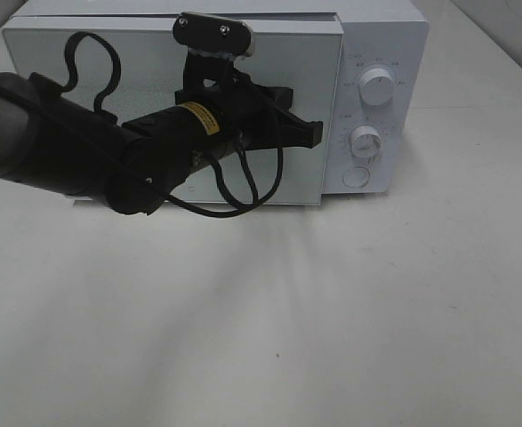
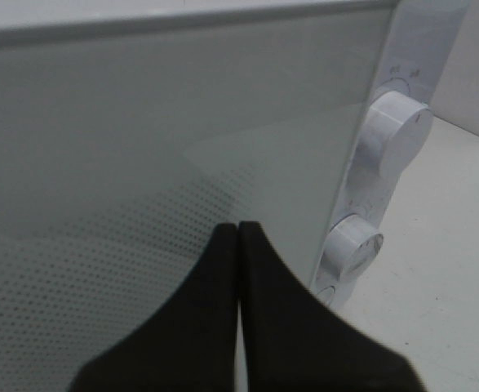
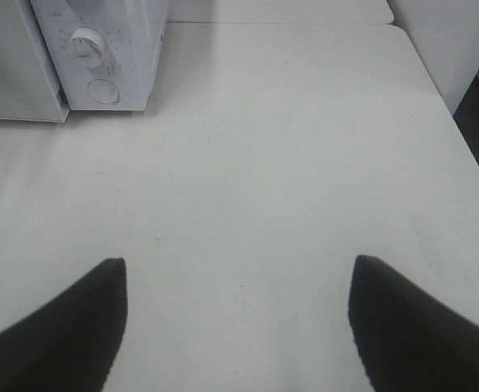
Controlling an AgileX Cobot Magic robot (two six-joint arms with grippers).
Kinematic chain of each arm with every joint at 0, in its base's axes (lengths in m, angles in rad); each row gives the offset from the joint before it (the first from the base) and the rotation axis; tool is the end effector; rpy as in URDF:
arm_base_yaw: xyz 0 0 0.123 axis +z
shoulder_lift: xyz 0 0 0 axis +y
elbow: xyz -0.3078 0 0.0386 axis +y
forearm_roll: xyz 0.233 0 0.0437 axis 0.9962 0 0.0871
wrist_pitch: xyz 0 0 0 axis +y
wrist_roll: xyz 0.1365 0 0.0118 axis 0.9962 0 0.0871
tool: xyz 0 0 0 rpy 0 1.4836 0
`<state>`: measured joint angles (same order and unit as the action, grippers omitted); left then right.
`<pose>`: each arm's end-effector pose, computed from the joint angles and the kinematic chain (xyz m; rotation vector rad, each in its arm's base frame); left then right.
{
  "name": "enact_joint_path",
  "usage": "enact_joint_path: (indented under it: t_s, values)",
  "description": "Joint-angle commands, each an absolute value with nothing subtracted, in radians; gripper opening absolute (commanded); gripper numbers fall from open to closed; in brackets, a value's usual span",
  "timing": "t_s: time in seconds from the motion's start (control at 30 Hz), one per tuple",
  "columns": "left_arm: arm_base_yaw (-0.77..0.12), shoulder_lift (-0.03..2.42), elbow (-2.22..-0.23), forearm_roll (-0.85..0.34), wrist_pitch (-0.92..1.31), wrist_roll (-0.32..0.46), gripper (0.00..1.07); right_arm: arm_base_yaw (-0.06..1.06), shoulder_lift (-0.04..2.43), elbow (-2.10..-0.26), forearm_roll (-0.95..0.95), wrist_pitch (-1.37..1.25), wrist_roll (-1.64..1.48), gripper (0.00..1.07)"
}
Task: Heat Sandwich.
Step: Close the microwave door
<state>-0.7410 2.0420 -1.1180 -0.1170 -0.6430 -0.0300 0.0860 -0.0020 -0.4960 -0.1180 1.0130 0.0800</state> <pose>0.3631 -0.3192 0.1932 0.4978 1.7319 -0.5617 0.0013 -0.0136 0.2544 -0.0041 1.9933 -0.0332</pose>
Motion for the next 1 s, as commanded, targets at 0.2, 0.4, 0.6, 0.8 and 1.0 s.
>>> enact_joint_path:
  t_s: [0.2,0.4,0.6,0.8,1.0]
  values:
    - [-0.740,2.079,-1.194,-0.154,-0.637,-0.026,0.00,0.081,-0.032,-0.495,-0.122,0.997,0.072,0.73]
    - [-0.737,2.106,-1.253,-0.190,-0.608,0.028,0.00,0.081,-0.032,-0.495,-0.122,0.997,0.071,0.73]
    - [-0.731,2.117,-1.276,-0.214,-0.593,0.038,0.00,0.081,-0.032,-0.495,-0.122,0.997,0.072,0.73]
    - [-0.710,2.129,-1.290,-0.219,-0.600,0.045,0.00,0.081,-0.032,-0.495,-0.122,0.997,0.071,0.73]
    - [-0.686,2.130,-1.296,-0.228,-0.599,0.045,0.00,0.081,-0.032,-0.495,-0.122,0.997,0.071,0.73]
